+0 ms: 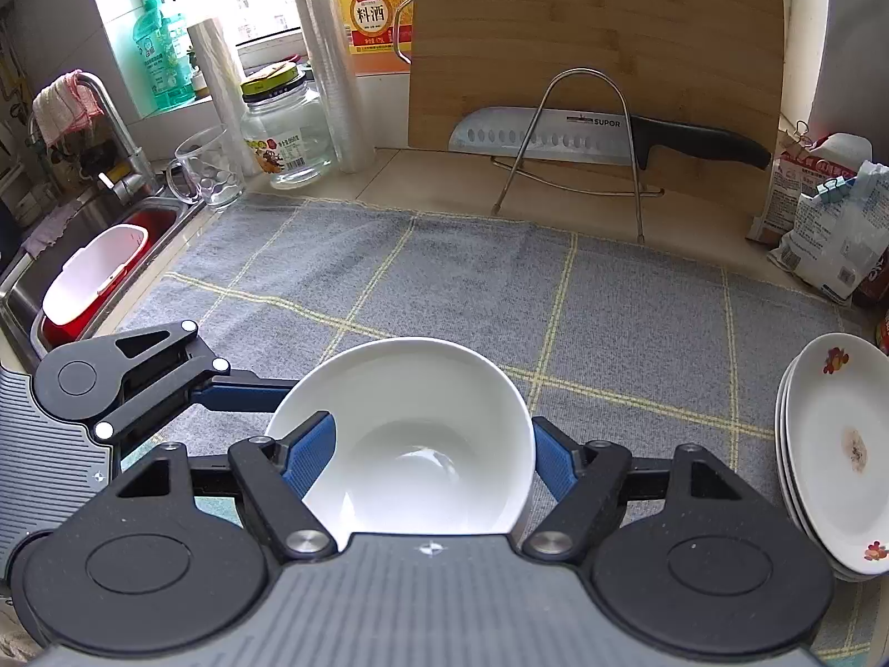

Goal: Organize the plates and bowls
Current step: 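Lower the white bowl into the nested bowls and open the right gripper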

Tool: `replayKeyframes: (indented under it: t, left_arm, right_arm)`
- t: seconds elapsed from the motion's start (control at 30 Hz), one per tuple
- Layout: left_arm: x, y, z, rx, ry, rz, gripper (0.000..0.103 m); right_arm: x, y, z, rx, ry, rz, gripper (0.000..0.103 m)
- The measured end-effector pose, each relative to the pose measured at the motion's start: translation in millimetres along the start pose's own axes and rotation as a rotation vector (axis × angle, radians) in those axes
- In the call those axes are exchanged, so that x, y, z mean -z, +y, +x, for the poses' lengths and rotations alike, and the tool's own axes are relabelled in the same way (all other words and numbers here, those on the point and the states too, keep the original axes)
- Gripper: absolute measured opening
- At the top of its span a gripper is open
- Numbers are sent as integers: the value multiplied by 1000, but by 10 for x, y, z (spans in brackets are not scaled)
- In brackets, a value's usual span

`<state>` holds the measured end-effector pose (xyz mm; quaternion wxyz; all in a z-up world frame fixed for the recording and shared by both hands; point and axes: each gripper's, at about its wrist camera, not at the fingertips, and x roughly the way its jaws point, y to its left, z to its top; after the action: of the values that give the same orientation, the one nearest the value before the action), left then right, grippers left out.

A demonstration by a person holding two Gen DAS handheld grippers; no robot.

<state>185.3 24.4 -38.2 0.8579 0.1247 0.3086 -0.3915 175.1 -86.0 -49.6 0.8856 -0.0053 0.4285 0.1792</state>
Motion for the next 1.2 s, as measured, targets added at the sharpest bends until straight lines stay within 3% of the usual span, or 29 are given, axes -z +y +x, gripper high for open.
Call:
replayKeyframes:
  t: [0.5,0.63,1.2]
  left_arm:
    - [3,64,44,25,11,-16,92]
    - [16,64,5,19,-6,0,94]
    - [287,268,-153,20,34,-43,96]
  right_arm:
    - [34,-30,25,-8,2,6,81]
    - [53,-28,14,-16,-11,6,95]
    - [397,77,-225,47,-128,45,103]
